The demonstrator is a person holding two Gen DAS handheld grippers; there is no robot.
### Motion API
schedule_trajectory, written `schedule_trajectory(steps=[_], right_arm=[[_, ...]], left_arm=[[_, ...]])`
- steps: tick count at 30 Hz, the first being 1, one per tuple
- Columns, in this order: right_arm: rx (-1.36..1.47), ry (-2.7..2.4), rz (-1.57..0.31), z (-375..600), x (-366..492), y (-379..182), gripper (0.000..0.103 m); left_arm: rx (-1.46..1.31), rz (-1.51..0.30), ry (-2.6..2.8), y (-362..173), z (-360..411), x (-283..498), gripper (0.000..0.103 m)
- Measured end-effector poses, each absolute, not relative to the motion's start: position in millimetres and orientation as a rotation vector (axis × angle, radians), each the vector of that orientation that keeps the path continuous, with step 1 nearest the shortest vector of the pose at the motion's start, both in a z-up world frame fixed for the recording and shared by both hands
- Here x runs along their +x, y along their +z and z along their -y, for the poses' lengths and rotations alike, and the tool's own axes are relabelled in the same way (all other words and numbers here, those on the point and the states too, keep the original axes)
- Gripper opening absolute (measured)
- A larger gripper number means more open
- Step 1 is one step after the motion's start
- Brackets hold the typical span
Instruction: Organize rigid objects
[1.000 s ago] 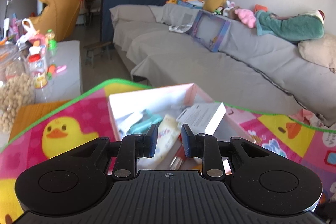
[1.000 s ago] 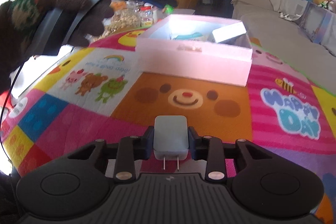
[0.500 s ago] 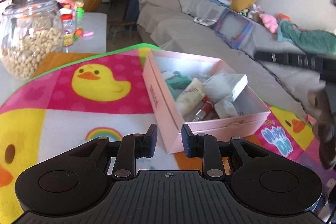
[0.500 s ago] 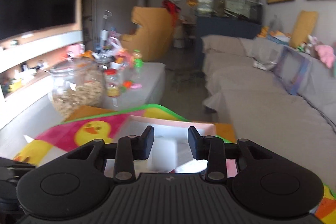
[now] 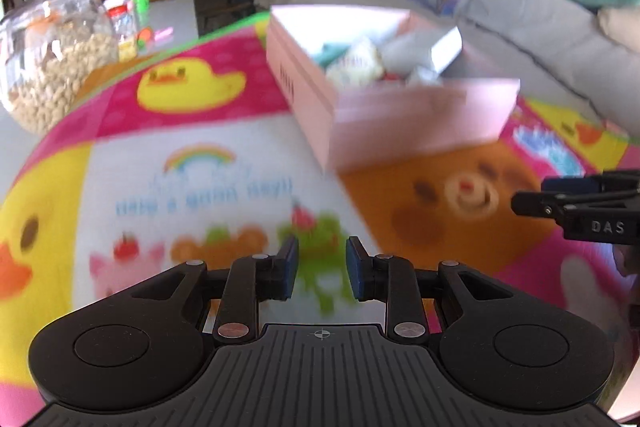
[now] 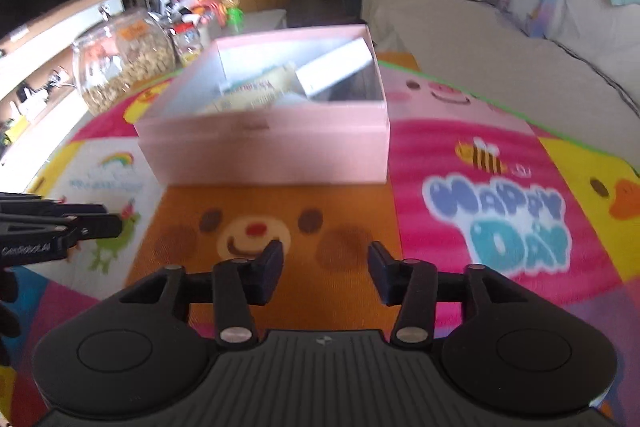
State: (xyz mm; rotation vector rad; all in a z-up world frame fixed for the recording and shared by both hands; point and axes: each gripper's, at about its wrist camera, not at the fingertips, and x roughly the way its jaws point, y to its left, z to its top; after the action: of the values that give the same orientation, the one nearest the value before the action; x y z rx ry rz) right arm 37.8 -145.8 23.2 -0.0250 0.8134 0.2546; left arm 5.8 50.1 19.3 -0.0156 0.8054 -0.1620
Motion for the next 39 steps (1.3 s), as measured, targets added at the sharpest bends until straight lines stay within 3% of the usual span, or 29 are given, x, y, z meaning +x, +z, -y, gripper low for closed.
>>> schedule_trajectory(steps=[2,6,9,13,17,21,39], right_arm=[[-0.061,0.255,-0.786,137.3,31.1,17.7,0.063],[-0.083,0.258,-0.783,128.2,32.8,18.0,0.081],[-0.08,0.248,-0.774,127.6,34.5,17.7,0.084],[-0.071,0.213,-0.758,131.2,32.9,15.7,0.087],[-0.041,0.162,-0.759,138.2,33.0,14.8,0.092],[-0.072,0.157,-0.748,137.5,35.8,10.2,0.103],[-0.04,0.141,-0.707,140.9,29.2,5.4,0.103]], left_arm=[[0.003,-0.778,-0.146,16.9,-43.0,-1.2,0.035],[-0.045,-0.763,-0.142,14.3,-28.7,-1.5,0.072],[-0.044,-0.749,-0.126,10.7,-17.5,-0.4,0.085],[-0.08,-0.714,-0.067,9.0,-13.4,-6.8,0.083],[-0.073,-0.686,0.005,8.7,-10.8,-17.8,0.072],[-0.019,-0.665,0.034,5.3,-2.6,-18.9,0.074],[-0.03,-0.66,0.04,3.2,-3.2,-9.3,0.078]])
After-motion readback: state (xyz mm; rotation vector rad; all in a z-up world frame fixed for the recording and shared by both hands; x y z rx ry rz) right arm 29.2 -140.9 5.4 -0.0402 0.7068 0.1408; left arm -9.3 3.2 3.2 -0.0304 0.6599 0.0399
